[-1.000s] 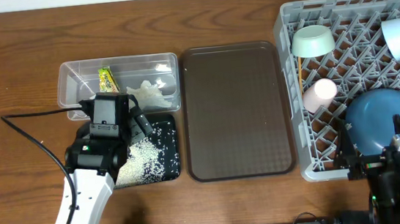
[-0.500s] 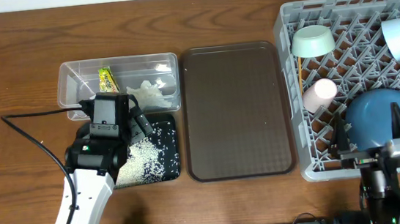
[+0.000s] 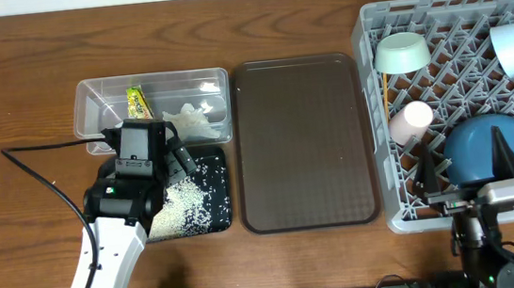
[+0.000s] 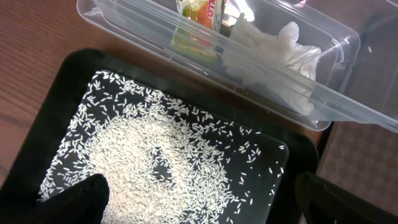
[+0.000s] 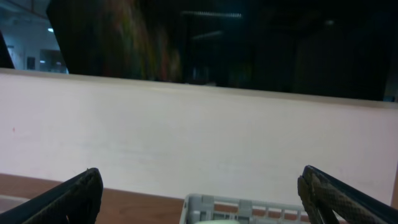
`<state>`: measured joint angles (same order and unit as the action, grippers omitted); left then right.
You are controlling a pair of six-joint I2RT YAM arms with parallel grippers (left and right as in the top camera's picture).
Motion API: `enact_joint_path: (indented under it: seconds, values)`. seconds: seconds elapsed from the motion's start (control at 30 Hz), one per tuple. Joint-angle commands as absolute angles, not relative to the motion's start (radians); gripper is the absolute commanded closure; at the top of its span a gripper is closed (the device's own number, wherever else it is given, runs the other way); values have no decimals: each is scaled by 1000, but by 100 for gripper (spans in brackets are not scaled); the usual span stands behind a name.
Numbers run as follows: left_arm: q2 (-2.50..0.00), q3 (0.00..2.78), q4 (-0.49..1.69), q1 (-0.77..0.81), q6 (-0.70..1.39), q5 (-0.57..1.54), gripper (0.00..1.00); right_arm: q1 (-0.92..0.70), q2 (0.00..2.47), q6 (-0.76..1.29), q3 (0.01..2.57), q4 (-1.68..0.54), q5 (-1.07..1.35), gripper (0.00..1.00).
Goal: Sort waste into correct bins and load items into the dishwasher rack
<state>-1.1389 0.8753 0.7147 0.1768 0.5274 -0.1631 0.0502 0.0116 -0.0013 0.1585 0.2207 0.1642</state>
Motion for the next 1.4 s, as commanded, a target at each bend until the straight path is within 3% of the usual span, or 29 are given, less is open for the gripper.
enact_joint_path:
  seconds: [0.0, 0.5, 0.77, 1.37]
  values:
    - [-1143, 881, 717, 171, 537, -165, 2, 31, 5, -8, 106, 237, 162, 1]
    - [-1143, 881, 717, 171, 537, -165, 2, -17, 5, -9, 5, 294, 154, 1]
    - [-1143, 881, 717, 171, 537, -165, 2, -21, 5, -16, 5, 85, 108, 1]
    - [-1143, 881, 717, 171, 537, -165, 2, -21, 5, -16, 5, -67, 79, 1]
